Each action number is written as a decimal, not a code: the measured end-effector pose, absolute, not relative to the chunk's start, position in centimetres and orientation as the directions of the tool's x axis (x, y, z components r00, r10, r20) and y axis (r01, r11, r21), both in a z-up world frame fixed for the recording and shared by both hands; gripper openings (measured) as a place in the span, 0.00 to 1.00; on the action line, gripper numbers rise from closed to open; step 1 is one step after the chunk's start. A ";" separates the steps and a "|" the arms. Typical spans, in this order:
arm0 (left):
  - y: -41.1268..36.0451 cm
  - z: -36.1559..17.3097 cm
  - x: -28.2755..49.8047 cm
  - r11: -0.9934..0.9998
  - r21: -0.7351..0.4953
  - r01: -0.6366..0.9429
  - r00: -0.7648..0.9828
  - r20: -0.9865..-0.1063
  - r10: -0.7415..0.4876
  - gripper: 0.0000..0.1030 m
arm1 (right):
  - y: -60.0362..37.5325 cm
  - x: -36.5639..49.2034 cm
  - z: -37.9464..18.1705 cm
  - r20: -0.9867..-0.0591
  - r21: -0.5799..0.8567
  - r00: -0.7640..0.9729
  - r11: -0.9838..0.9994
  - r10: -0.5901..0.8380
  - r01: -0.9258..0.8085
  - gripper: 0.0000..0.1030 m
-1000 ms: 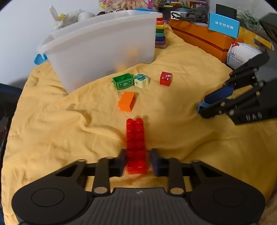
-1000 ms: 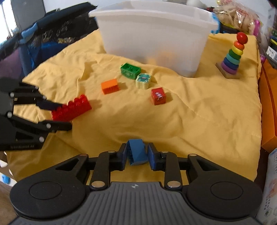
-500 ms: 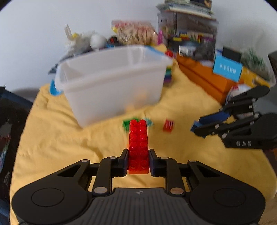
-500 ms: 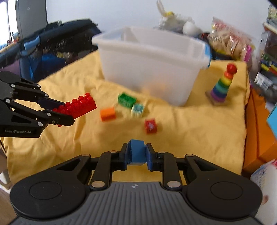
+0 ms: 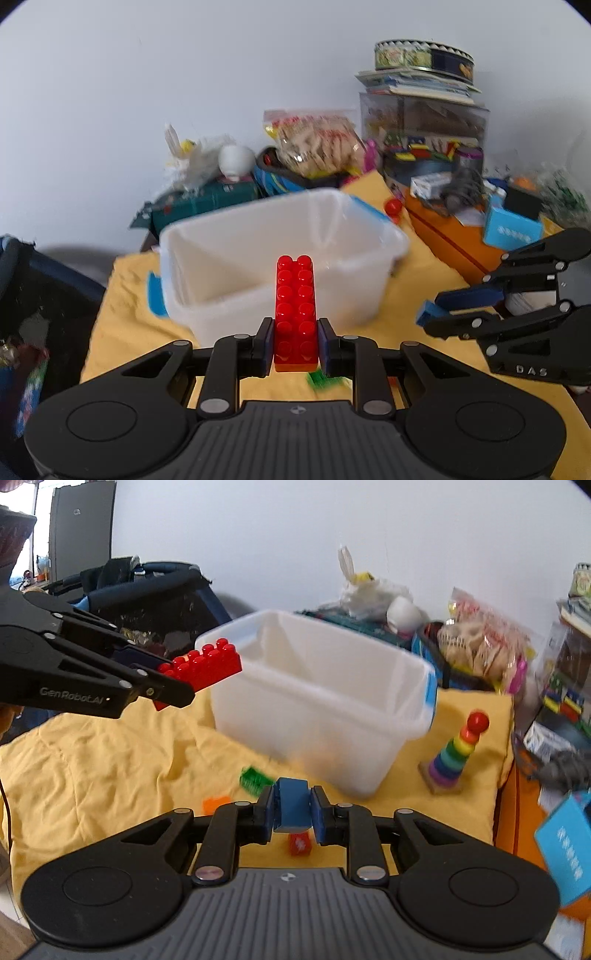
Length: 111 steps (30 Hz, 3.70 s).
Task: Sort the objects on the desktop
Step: 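Carry red and blue bricks over the bin and open both grippers, then grasp orange brick with left gripper while right grasps red cube, then carry orange brick and red cube over the bin and open both grippers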
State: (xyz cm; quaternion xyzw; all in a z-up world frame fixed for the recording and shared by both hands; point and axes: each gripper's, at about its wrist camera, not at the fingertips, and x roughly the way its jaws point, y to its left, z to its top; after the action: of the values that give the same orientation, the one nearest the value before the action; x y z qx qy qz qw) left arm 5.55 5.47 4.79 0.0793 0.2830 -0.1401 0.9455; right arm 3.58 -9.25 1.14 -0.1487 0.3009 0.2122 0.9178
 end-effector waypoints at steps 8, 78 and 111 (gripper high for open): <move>5.9 5.9 11.7 0.965 0.110 0.237 0.844 -0.516 -0.149 0.26 | -8.8 10.1 5.2 -0.496 -0.171 0.822 0.896 0.280 -0.409 0.23; 5.0 -7.4 9.4 0.939 -0.093 0.331 0.583 -0.762 -0.281 0.38 | -11.9 4.8 -8.0 -0.804 0.000 0.550 0.925 0.227 -0.381 0.23; 6.7 7.0 10.0 0.945 -0.043 0.325 0.797 -0.526 -0.297 0.17 | -10.6 8.3 2.0 -0.590 -0.079 0.760 0.917 0.274 -0.391 0.21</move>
State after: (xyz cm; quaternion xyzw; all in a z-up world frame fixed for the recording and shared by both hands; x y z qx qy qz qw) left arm 10.01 6.72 7.03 0.0249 0.2731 -0.1641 0.9476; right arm 8.27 -10.59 1.97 -0.0992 0.2971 0.1782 0.9328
